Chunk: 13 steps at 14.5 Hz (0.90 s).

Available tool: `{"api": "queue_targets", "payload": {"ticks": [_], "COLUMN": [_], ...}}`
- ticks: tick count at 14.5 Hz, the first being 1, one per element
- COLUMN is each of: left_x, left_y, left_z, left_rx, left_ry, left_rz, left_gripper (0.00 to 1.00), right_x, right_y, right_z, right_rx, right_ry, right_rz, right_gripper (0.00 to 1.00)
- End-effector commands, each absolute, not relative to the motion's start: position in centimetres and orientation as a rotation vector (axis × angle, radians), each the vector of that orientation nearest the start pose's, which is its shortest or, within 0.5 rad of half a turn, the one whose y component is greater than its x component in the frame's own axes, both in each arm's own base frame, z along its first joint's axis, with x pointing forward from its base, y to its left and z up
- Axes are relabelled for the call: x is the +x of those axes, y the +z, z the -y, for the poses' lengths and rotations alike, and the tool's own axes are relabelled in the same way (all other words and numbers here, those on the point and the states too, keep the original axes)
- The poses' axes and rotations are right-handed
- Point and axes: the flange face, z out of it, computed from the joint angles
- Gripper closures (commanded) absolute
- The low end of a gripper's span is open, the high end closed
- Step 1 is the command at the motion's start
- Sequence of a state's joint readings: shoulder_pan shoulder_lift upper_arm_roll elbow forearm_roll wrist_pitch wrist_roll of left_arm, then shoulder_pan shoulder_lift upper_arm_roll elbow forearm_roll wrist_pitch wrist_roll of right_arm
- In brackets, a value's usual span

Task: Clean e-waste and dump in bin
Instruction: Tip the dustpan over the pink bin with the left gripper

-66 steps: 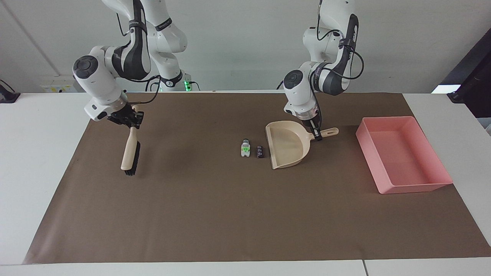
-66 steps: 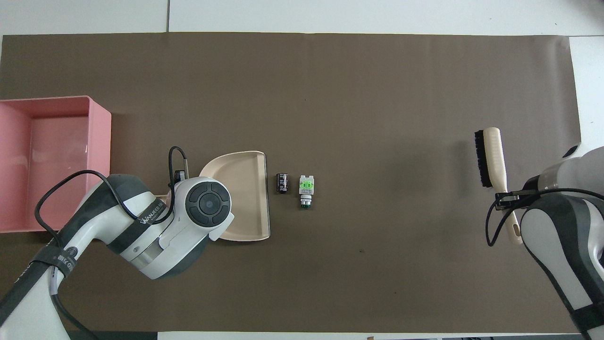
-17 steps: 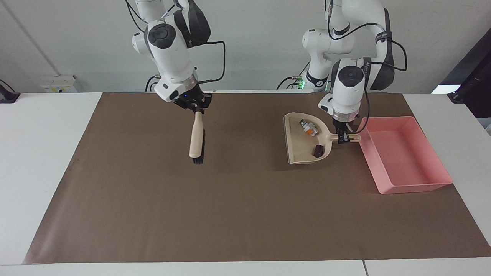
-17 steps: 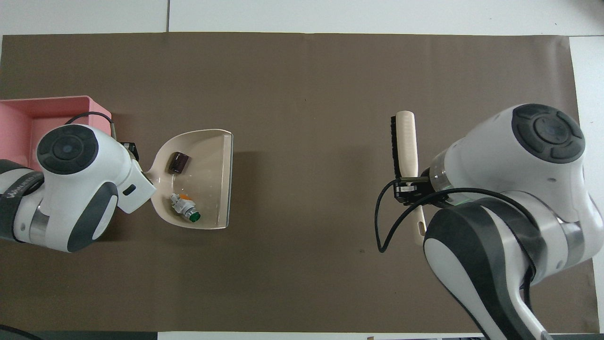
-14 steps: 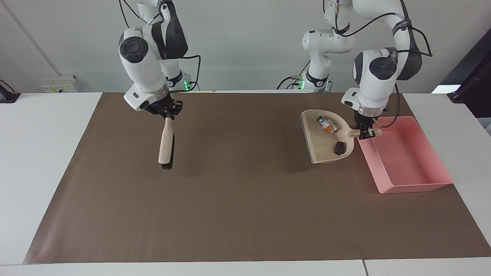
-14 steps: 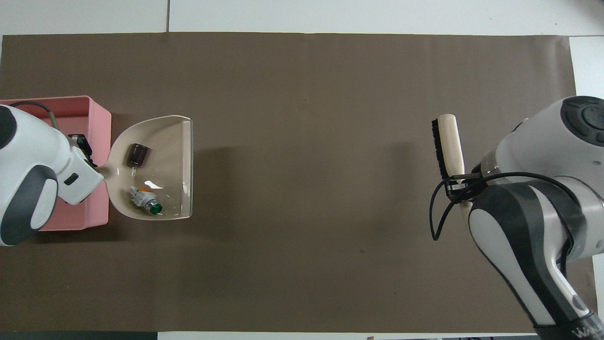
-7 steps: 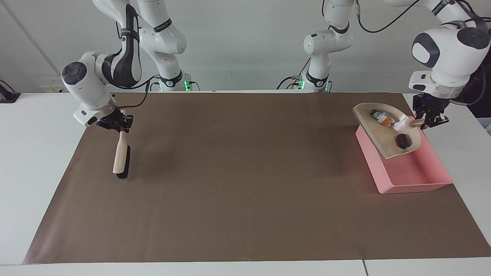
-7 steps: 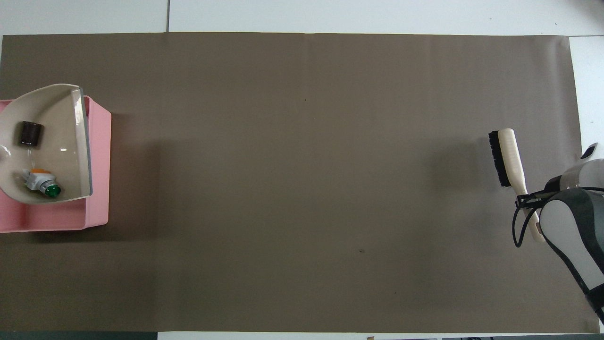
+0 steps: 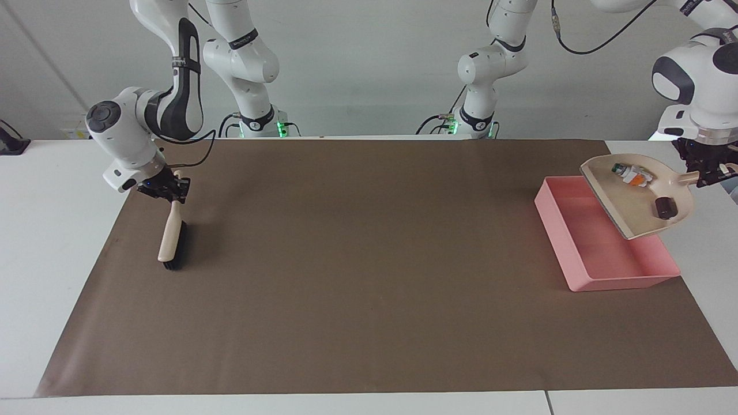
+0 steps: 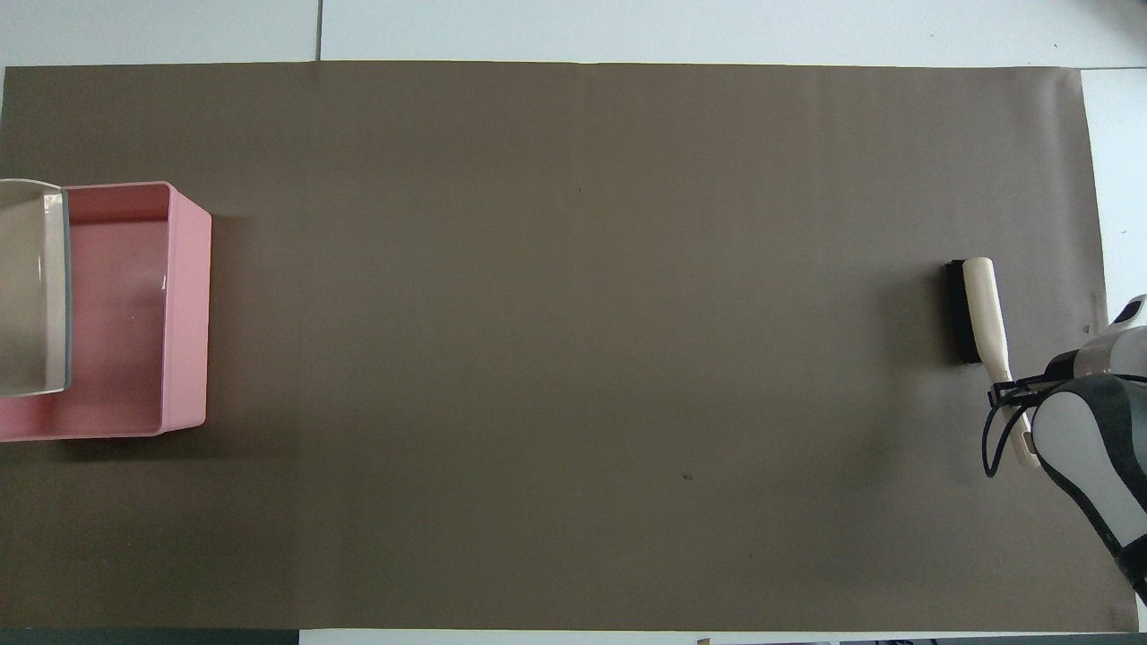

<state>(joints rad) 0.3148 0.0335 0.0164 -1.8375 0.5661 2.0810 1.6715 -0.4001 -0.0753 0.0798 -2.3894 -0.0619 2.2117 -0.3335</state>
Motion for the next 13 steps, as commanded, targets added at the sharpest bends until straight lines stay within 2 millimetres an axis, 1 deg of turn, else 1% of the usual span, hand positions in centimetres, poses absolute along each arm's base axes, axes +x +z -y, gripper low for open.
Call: {"api": "queue_targets", "payload": {"ticks": [1,2,3,4,5,6,7,8,9,10,11,12,13], "left_x": [55.8,56.0,56.3,56.2,56.0,56.0,55.8,55.8,55.5,55.1,54.8,54.5,54.8], "left_y": [52.9,52.7,51.9,51.2,50.3,49.8,49.2,48.5,47.5,47.1,46.9,47.0,47.4], "left_z": [-21.7,-21.3,-19.9,-19.4,-19.2,-19.1,-18.9,-18.1,-17.6,-17.1,-16.9,-17.0,-16.3], "left_rx": [-1.742,-1.682,-1.614,-1.566,-1.54,-1.511,-1.475,-1.444,-1.433,-1.408,-1.4,-1.399,-1.391], "left_ry": [0.533,0.598,0.654,0.691,0.703,0.71,0.741,0.764,0.778,0.808,0.832,0.862,0.884], "left_rz": [-1.854,-1.819,-1.797,-1.782,-1.778,-1.771,-1.762,-1.729,-1.701,-1.67,-1.655,-1.643,-1.633], "left_gripper": [1.0,1.0,1.0,1.0,1.0,1.0,1.0,1.0,1.0,1.0,1.0,1.0,1.0], "right_x": [44.2,44.2,44.4,44.9,46.0,47.5,49.1,50.3,51.3,52.0,53.2,53.8,54.1], "right_y": [33.7,33.6,33.8,34.3,35.0,36.8,39.0,40.9,43.5,45.7,48.0,50.2,52.5], "right_z": [15.3,15.3,15.4,15.5,15.9,16.2,16.7,17.0,16.8,16.3,14.4,13.2,12.4], "right_rx": [-3.154,-3.152,-3.154,-3.156,-3.161,-3.178,-3.197,-3.211,-3.222,-3.223,-3.215,-3.207,-3.198], "right_ry": [0.169,0.174,0.169,0.16,0.137,0.074,-0.012,-0.081,-0.133,-0.15,-0.166,-0.155,-0.133], "right_rz": [0.067,0.064,0.069,0.076,0.073,0.076,0.077,0.096,0.098,0.075,-0.012,-0.132,-0.221], "right_gripper": [0.97,0.68,0.19,0.0,0.0,0.0,0.0,0.0,0.0,0.0,0.0,0.0,0.0]}}
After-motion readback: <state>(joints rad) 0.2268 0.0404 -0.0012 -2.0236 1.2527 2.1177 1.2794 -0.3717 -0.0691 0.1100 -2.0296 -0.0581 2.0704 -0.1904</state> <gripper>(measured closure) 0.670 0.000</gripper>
